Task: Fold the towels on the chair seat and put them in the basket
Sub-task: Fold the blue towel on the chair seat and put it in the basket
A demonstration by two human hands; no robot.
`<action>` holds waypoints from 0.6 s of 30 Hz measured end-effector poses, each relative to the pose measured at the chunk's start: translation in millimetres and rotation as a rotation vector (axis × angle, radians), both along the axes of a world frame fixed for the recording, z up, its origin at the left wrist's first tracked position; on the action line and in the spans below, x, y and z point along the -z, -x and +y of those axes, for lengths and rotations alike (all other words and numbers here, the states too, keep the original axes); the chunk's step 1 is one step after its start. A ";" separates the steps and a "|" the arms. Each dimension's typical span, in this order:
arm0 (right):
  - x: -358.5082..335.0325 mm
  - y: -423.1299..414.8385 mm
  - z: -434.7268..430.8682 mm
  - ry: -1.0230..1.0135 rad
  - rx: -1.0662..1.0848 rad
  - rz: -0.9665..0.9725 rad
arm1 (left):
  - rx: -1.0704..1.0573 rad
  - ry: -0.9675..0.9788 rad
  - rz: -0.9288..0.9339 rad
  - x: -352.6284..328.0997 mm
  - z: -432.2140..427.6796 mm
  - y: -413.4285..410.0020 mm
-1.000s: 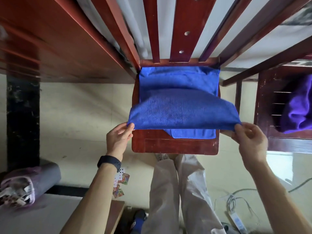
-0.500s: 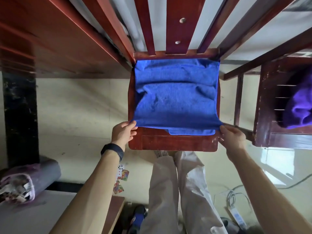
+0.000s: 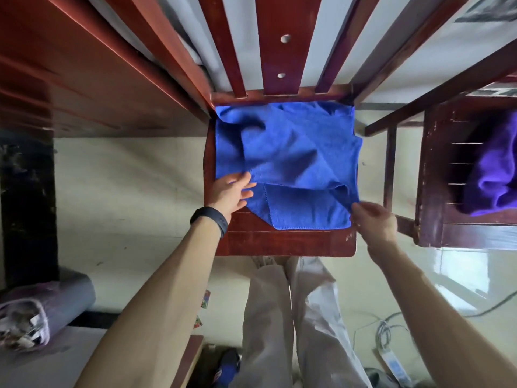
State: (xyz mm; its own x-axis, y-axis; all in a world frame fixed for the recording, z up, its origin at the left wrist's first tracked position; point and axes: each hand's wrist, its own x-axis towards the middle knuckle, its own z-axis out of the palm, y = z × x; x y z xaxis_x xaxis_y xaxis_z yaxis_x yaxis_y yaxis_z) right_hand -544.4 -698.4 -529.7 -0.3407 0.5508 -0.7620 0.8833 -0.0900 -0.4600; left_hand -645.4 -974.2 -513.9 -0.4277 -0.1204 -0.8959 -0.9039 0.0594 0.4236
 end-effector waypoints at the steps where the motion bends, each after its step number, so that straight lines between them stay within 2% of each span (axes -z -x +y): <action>1: 10.1 -6.9 -1.1 0.006 -0.015 -0.030 | -0.013 -0.005 -0.016 8.5 2.5 -0.4; 4: 27.6 -21.8 -4.1 -0.006 -0.072 -0.126 | -0.009 0.003 0.016 28.2 8.4 0.5; 8: 39.2 -23.3 -2.3 -0.111 -0.211 -0.199 | 0.179 0.216 0.148 46.1 8.1 -4.7; 10: 37.9 -16.1 -4.5 -0.152 -0.279 -0.225 | 0.253 0.305 0.154 46.1 6.9 -6.7; 14: 35.8 -6.6 -8.2 -0.196 -0.359 -0.279 | 0.420 0.315 0.096 46.0 -6.6 -3.7; 18: 31.4 -4.2 -13.4 -0.224 -0.354 -0.293 | 0.414 0.375 0.105 34.5 -41.6 -15.2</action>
